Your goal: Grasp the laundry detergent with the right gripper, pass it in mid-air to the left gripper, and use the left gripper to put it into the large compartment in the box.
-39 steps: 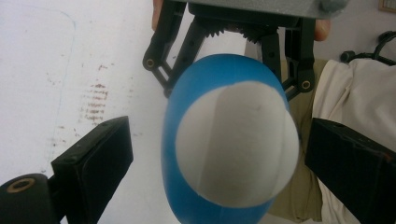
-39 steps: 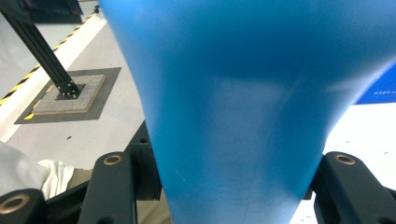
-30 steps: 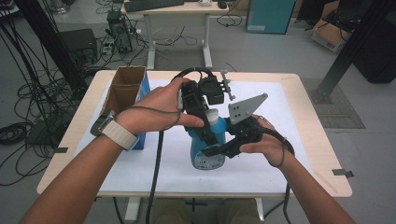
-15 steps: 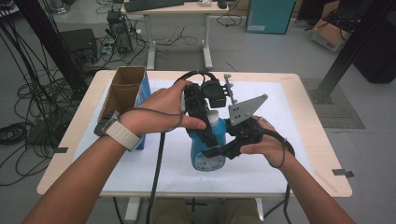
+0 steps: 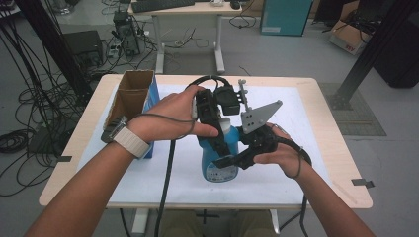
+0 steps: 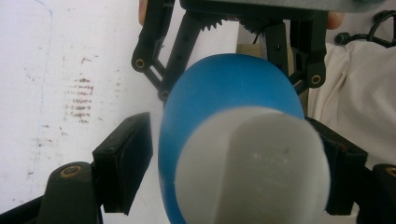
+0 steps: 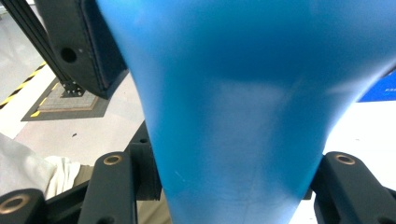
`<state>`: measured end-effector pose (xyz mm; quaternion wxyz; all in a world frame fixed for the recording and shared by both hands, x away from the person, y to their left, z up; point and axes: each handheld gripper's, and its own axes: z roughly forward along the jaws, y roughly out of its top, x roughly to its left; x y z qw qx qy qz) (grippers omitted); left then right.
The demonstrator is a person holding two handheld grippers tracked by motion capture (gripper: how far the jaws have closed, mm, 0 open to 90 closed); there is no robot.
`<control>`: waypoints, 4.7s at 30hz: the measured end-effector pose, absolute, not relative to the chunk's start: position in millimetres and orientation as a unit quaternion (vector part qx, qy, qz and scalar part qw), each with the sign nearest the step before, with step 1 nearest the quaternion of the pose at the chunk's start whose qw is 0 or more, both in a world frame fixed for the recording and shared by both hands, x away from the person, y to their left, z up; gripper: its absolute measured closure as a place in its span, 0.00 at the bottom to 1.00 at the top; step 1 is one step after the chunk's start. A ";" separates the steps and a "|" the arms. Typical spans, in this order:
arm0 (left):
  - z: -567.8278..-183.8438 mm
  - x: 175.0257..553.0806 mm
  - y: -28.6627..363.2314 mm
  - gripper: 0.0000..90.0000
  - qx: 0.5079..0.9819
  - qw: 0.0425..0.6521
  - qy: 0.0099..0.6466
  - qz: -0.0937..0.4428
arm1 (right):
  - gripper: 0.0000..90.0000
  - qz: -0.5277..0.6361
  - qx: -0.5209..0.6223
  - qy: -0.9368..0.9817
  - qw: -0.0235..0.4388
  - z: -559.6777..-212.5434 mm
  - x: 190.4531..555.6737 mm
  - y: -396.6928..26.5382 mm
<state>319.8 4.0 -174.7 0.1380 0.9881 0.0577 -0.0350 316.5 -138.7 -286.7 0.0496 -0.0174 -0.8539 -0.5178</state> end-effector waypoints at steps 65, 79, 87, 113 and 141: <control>-176.6 314.0 3.9 0.42 0.991 0.123 0.050 -0.030 | 0.49 -0.512 -0.009 -0.857 0.046 -288.1 314.4 -134.9; -177.3 313.7 3.6 0.42 0.990 0.126 0.050 -0.030 | 0.49 -0.512 -0.010 -0.858 0.047 -288.1 314.0 -134.8; -176.6 314.1 4.1 0.42 0.990 0.125 0.050 -0.030 | 0.49 -0.511 -0.008 -0.858 0.046 -287.4 314.4 -134.7; -175.3 314.0 5.0 0.42 0.990 0.124 0.050 -0.030 | 0.49 -0.509 -0.007 -0.859 0.045 -285.7 314.4 -134.3; -173.1 316.2 1.8 0.42 0.990 0.129 0.053 -0.028 | 0.49 -0.509 -0.007 -0.860 0.042 -282.9 317.1 -137.5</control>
